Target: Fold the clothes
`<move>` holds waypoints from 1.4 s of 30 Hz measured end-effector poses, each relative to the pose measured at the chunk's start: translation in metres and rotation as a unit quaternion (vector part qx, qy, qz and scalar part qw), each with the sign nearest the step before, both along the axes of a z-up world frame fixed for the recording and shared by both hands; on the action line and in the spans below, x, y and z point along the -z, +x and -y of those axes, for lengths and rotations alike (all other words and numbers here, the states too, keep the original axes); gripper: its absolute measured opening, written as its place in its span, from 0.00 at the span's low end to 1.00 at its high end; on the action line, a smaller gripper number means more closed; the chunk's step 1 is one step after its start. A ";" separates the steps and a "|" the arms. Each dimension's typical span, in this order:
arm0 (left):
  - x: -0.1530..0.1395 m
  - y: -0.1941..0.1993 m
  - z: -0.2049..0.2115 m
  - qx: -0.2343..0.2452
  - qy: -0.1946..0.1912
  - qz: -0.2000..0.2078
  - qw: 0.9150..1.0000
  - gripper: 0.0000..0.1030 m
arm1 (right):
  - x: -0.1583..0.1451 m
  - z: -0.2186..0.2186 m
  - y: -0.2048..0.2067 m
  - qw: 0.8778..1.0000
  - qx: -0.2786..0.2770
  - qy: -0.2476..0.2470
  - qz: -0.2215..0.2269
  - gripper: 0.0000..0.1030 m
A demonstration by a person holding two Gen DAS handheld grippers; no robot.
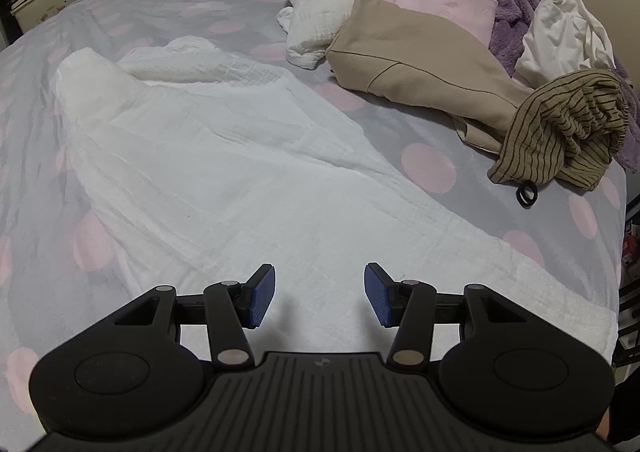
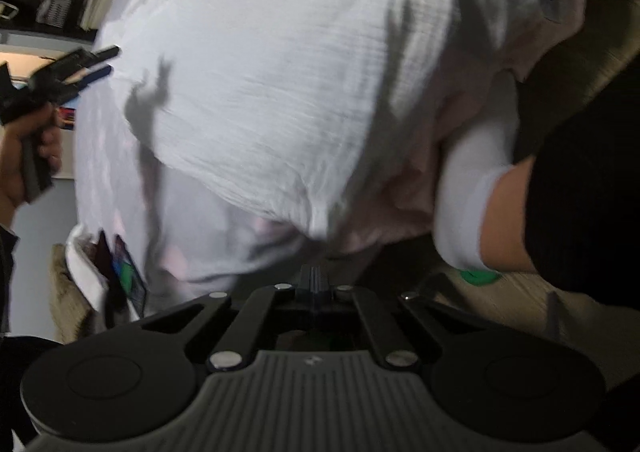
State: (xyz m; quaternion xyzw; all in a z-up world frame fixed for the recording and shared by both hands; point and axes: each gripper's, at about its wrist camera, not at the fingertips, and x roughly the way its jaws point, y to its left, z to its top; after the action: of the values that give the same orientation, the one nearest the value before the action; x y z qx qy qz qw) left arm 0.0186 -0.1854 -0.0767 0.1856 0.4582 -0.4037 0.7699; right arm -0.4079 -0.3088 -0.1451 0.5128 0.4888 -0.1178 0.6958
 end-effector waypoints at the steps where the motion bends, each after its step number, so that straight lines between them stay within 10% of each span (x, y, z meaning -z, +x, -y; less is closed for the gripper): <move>1: 0.000 0.000 0.000 0.000 0.000 0.000 1.000 0.46 | 0.002 0.002 0.000 1.000 0.005 -0.007 -0.003 0.00; 4: -0.001 -0.002 0.001 0.001 0.001 0.000 1.000 0.46 | -0.001 0.013 0.004 0.999 0.029 -0.041 0.007 0.07; 7: -0.002 -0.004 -0.001 0.006 0.001 0.000 1.000 0.46 | -0.012 0.030 0.012 0.994 0.034 -0.101 0.022 0.37; 12: 0.000 -0.004 -0.003 0.004 0.005 0.000 1.000 0.46 | -0.031 0.062 0.031 0.979 0.038 -0.198 0.043 0.36; 19: 0.000 -0.003 -0.003 0.001 0.004 -0.001 1.000 0.46 | -0.005 0.094 0.053 0.980 0.085 -0.181 0.012 0.36; 22: 0.002 -0.003 -0.003 0.002 0.007 -0.002 1.000 0.46 | -0.003 0.096 0.052 0.980 0.086 -0.178 0.015 0.10; 26: 0.004 -0.002 -0.004 0.003 0.010 -0.002 1.000 0.46 | -0.013 0.090 0.047 0.978 0.086 -0.187 0.034 0.04; 36: 0.005 0.001 -0.003 -0.001 0.015 0.002 1.000 0.46 | -0.013 0.083 0.020 0.979 0.089 -0.184 -0.005 0.03; 42: 0.008 0.010 -0.017 -0.024 0.017 -0.010 1.000 0.46 | -0.029 0.088 0.049 0.979 0.027 -0.201 -0.020 0.19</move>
State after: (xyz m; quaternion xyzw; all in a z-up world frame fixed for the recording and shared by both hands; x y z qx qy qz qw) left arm 0.0286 -0.1686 -0.0845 0.1837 0.4771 -0.3789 0.7714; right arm -0.3587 -0.3964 -0.1159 0.3727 0.4549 -0.2424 0.7716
